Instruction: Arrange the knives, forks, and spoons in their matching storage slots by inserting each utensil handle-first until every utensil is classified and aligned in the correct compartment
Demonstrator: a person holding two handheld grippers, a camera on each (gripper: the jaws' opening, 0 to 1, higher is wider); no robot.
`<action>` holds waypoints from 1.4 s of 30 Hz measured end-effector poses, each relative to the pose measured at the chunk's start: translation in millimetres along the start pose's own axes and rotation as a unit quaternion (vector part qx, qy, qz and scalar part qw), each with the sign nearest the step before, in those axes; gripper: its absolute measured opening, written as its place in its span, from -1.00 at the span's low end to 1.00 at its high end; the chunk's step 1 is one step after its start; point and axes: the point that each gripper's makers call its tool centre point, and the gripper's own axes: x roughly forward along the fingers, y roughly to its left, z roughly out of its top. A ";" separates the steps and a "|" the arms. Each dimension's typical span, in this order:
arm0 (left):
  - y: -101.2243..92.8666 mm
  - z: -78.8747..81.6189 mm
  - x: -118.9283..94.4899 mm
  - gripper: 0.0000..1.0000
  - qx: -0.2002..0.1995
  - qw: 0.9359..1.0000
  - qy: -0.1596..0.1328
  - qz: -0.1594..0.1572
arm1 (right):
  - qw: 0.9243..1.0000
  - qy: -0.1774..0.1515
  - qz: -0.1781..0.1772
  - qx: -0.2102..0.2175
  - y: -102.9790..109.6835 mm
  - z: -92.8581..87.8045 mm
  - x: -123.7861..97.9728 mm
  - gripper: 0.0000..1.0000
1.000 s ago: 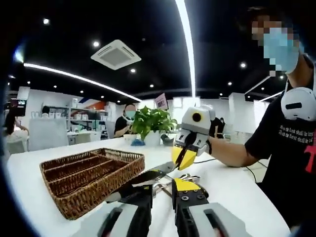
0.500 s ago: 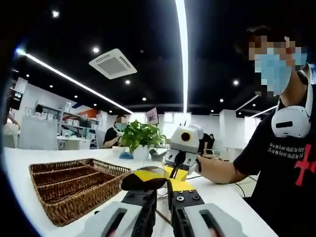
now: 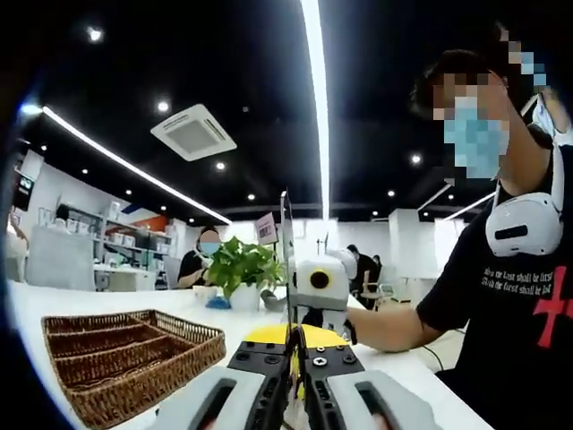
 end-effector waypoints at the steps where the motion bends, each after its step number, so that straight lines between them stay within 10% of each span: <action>1: -0.7 0.4 0.8 -0.96 0.001 1.000 -0.002 -0.001 | 1.000 0.000 0.000 -0.001 0.5 0.0 0.6 -0.99; 23: -12.8 -6.5 19.7 -0.81 0.058 0.998 0.008 -0.006 | 1.000 0.001 0.012 -0.001 10.8 -5.4 27.8 -1.00; 31: 3.3 2.1 10.3 -0.24 0.068 0.997 -0.004 0.032 | 1.000 -0.019 0.011 0.012 8.0 0.3 26.8 -1.00; 39: 31.5 -41.6 -8.7 -0.10 0.070 0.990 0.100 0.071 | 0.997 -0.070 -0.016 0.040 -10.1 17.7 6.3 -1.00; 42: 29.0 -39.4 -2.2 -0.19 0.046 0.994 0.082 0.062 | 0.997 -0.068 -0.025 0.042 -11.1 17.7 0.7 -1.00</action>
